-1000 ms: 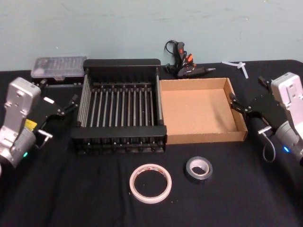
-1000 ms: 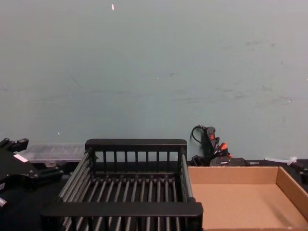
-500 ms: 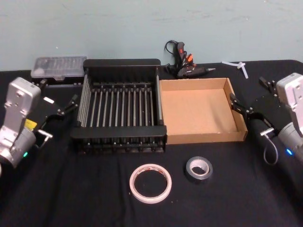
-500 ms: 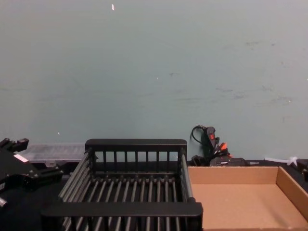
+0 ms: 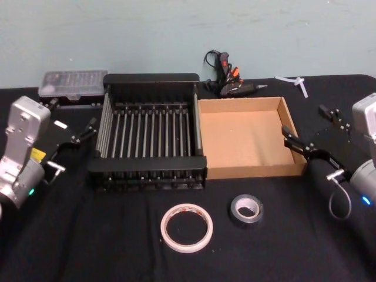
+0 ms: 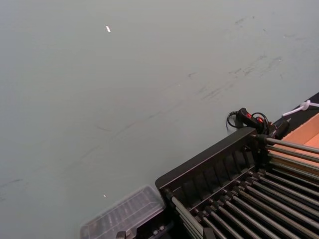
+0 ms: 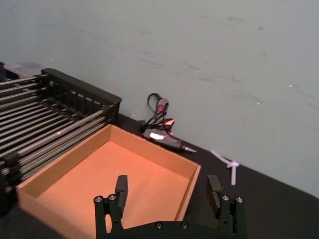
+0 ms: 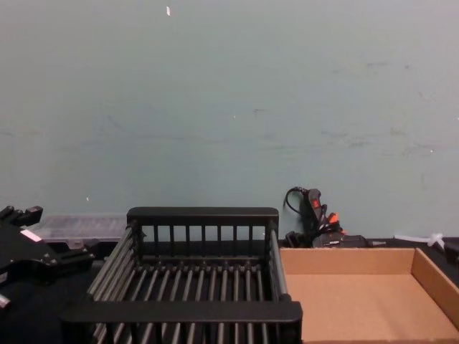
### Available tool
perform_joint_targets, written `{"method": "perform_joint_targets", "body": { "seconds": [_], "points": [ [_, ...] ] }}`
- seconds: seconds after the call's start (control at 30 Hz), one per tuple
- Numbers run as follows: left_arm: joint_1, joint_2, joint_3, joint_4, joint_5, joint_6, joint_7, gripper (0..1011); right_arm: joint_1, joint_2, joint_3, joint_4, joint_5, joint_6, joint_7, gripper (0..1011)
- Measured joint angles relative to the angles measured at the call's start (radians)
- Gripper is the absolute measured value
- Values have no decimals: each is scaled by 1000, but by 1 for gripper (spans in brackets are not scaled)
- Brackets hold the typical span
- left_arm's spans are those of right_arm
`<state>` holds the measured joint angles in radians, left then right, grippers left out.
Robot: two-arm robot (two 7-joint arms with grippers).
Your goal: Pick up the white tape and place it into the black box , Pick up the silver tape and place it into the brown box.
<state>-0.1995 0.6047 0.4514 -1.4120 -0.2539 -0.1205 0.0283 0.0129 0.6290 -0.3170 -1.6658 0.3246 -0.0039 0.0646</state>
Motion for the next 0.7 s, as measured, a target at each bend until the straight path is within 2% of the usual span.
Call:
{"method": "perform_joint_targets", "body": {
  "seconds": [0.2, 0.33, 0.7],
  "points": [
    [0, 0, 0, 0, 0, 0, 0, 1001, -55, 13, 26, -81, 25, 68, 14, 1002],
    [0, 0, 0, 0, 0, 0, 0, 1001, -93, 19, 42, -140, 49, 140, 26, 1002],
    [0, 0, 0, 0, 0, 0, 0, 1001, -150, 29, 48, -226, 73, 275, 67, 1002]
  ]
}}
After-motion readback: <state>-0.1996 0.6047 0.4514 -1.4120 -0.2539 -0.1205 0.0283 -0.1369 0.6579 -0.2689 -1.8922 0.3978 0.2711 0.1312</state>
